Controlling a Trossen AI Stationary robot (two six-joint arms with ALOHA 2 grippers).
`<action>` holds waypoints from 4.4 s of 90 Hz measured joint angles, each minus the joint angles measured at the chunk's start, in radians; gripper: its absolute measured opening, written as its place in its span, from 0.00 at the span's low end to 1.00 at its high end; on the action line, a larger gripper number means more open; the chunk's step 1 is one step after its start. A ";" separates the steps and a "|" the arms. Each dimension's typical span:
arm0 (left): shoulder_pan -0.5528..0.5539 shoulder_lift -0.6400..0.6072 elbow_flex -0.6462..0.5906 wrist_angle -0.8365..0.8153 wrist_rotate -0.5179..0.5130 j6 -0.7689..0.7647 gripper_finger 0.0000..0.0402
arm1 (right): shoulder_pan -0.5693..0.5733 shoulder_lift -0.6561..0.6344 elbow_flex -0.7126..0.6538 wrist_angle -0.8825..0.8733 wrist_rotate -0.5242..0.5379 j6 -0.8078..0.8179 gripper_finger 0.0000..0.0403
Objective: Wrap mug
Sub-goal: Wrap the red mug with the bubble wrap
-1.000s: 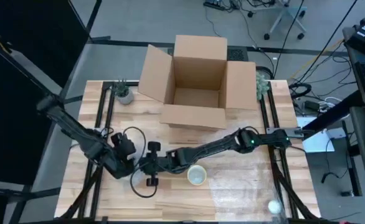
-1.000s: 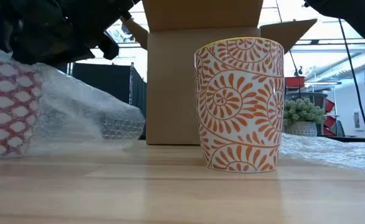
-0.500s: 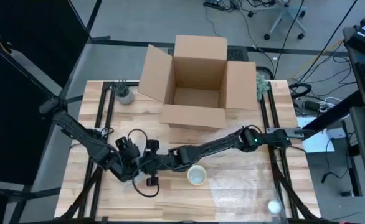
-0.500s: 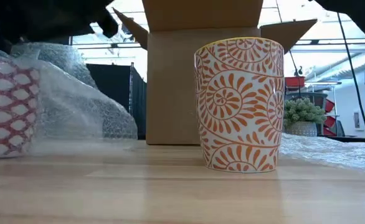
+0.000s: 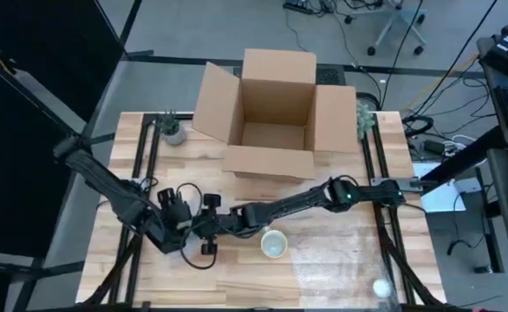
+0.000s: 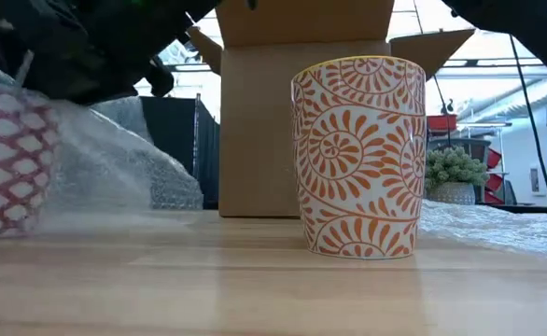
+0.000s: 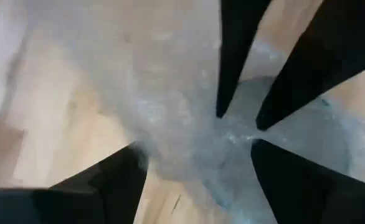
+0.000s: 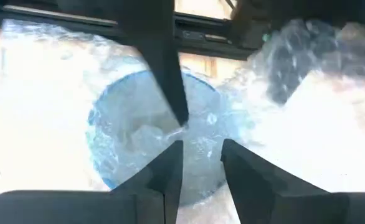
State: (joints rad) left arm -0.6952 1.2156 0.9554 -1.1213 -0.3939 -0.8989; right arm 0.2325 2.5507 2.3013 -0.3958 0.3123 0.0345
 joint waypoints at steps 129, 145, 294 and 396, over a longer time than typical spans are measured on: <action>-0.129 0.035 -0.292 0.575 0.039 0.018 0.67 | -0.005 -0.033 -0.007 0.030 0.001 -0.002 0.25; -0.122 0.036 -0.293 0.583 0.044 0.026 0.67 | -0.005 -0.041 -0.007 0.043 -0.005 0.003 0.25; -0.157 0.038 -0.295 0.589 0.098 0.069 0.67 | -0.109 -0.134 -0.002 -0.290 0.150 0.115 0.25; -0.155 0.027 -0.225 0.553 0.129 0.097 0.67 | 0.050 -0.054 -0.002 -0.205 -0.076 0.322 0.25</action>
State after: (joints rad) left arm -0.8505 1.2423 0.7309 -0.5683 -0.2653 -0.8020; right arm 0.2821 2.4966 2.2990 -0.6008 0.2361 0.3561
